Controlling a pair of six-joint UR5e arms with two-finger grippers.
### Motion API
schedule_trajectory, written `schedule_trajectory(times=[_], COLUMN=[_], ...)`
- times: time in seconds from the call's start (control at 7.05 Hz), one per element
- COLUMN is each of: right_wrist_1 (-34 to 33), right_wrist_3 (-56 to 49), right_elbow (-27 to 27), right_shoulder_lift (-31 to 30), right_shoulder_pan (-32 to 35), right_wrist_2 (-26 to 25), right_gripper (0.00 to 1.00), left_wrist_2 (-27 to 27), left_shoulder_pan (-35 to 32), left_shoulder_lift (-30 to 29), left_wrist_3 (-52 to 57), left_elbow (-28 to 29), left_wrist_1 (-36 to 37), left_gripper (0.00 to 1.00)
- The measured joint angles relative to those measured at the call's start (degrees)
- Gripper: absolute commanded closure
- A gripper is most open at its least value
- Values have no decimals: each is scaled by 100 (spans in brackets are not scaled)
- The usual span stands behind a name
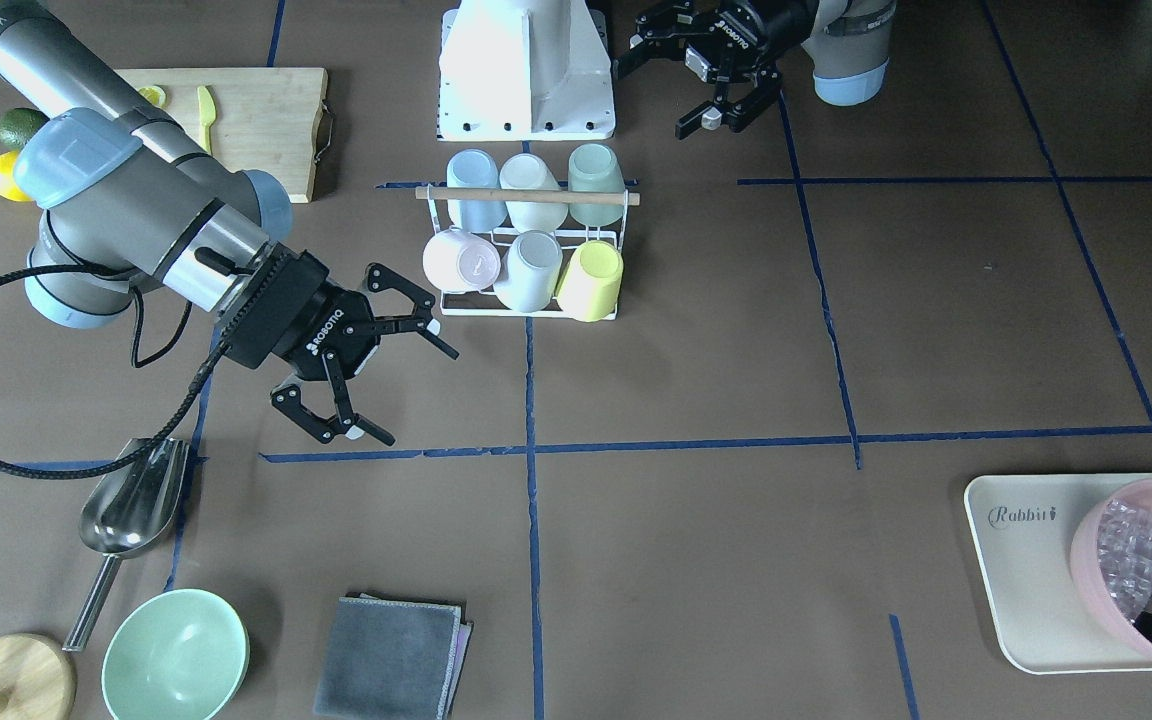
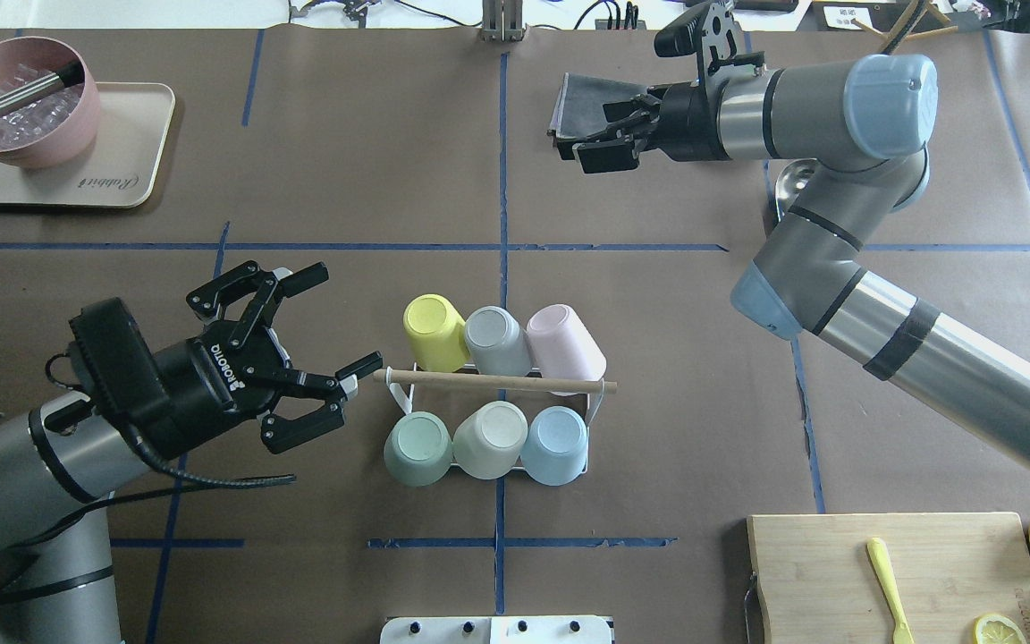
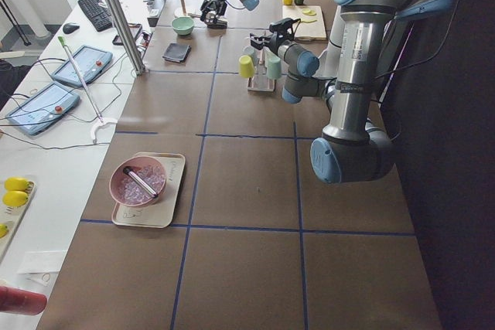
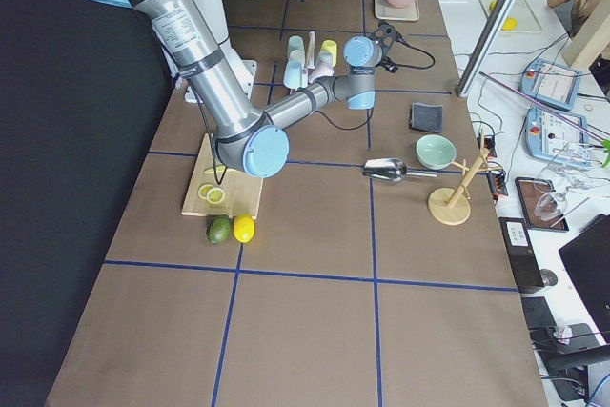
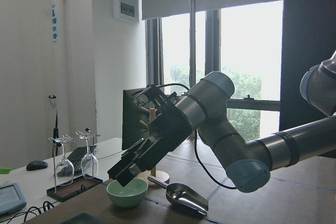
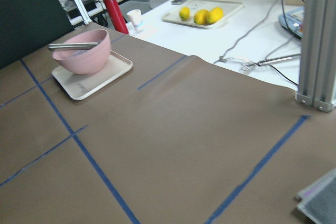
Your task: Place cup on cup holder
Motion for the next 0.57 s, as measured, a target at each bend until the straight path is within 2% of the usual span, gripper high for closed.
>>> schedule_trajectory(times=[0.14,0.57], right_wrist_1=[-751,-3267], right_wrist_3=[-2,-43], right_elbow=[107,362], right_shoulder_lift=[2,11], right_shoulder_pan=[83,313], right_wrist_2=[4,-2], right_gripper=[0,0], left_wrist_2=[-373,-2267], left_shoulder_pan=[-266,-1197], left_shoulder_lift=[4,38], left_wrist_3=[-254,-581], left_elbow=[-38,-52], left_wrist_1=[750,2591], left_gripper=[0,0])
